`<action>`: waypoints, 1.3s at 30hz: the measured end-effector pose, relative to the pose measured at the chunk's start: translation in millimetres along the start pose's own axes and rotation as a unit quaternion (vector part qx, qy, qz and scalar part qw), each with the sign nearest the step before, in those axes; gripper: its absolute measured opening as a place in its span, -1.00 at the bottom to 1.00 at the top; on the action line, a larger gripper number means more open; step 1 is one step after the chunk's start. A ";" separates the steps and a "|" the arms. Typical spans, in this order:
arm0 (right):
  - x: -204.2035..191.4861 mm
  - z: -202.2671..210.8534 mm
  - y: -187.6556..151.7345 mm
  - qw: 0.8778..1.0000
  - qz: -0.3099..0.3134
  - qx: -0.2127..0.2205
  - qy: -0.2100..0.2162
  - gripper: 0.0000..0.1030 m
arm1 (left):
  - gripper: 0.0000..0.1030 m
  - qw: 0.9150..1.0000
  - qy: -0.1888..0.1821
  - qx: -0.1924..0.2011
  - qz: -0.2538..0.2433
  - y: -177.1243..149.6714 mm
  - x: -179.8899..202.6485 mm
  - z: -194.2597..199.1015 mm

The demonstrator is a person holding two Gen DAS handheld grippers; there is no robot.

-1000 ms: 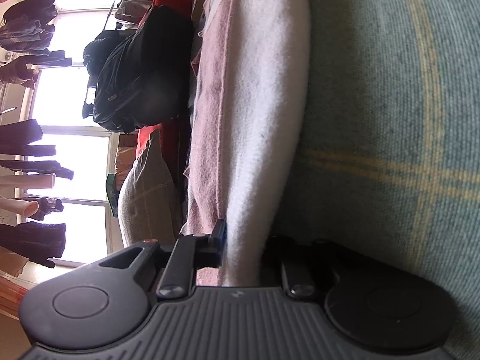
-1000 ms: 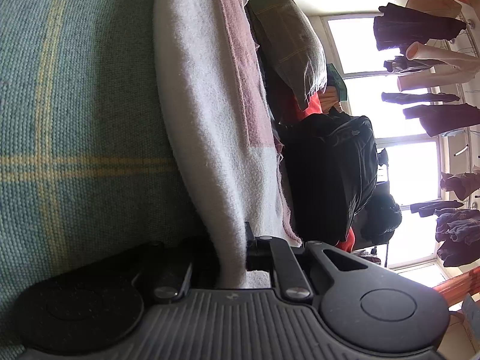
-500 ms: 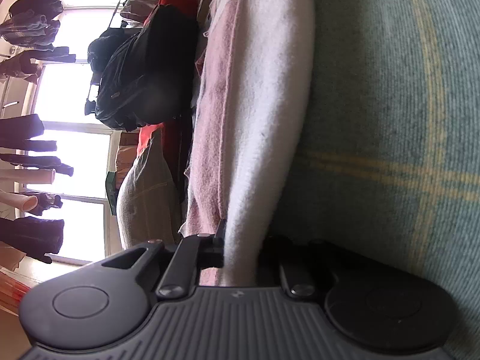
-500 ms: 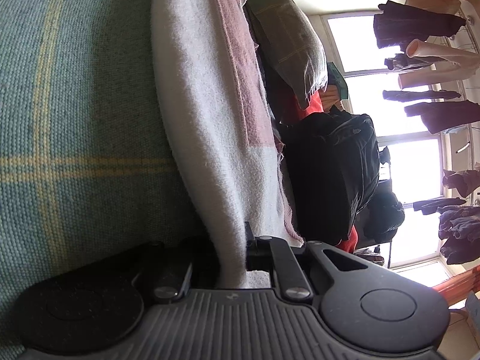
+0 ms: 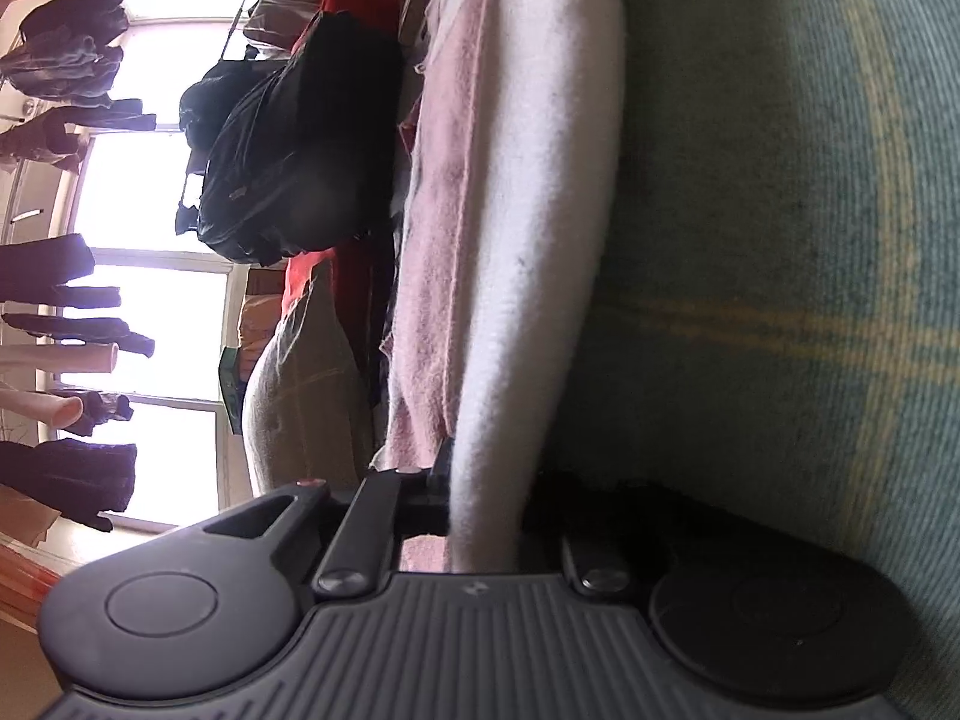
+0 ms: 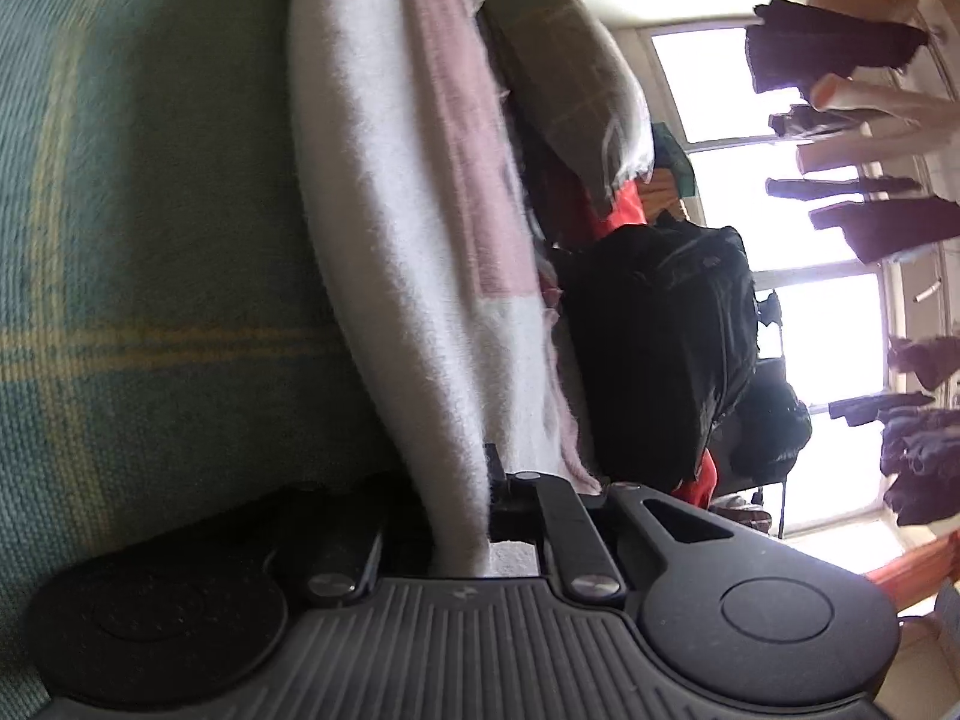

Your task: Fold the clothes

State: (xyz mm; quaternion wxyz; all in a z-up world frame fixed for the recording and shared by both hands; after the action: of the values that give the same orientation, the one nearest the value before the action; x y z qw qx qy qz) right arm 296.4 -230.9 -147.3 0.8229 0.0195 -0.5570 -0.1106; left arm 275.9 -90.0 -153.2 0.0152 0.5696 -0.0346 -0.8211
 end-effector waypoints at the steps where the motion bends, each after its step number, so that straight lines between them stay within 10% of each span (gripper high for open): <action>1: 3.0 2.0 0.4 1.000 -0.003 0.001 -0.001 -0.79 | -0.84 1.000 0.000 0.001 -0.002 0.2 -1.8 1.0; 28: 7.3 198.1 -28.5 0.996 0.008 0.039 0.081 -0.79 | -0.82 0.995 -0.039 0.043 -0.077 -22.5 7.1 192.2; 39: -33.4 216.6 -38.1 0.991 -0.005 0.021 0.134 -0.75 | -0.80 0.993 -0.067 0.046 -0.089 -25.3 47.0 210.0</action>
State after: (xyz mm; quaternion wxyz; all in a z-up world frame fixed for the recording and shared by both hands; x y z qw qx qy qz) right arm 78.9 -241.5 -101.7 0.8887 0.0546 -0.4442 -0.0994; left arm 63.0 -59.5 -125.8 -0.0867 0.5142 -0.0219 -0.8530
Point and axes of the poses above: each gripper's, at about its wrist camera, not at the fingertips, and z roughly against the way its jaws point, x to its right, y to its top, the point moved 2 cm from there along -z, roughly the way its jaws point, and after that the axes turned 1 degree about z, right-handed, at the moved point
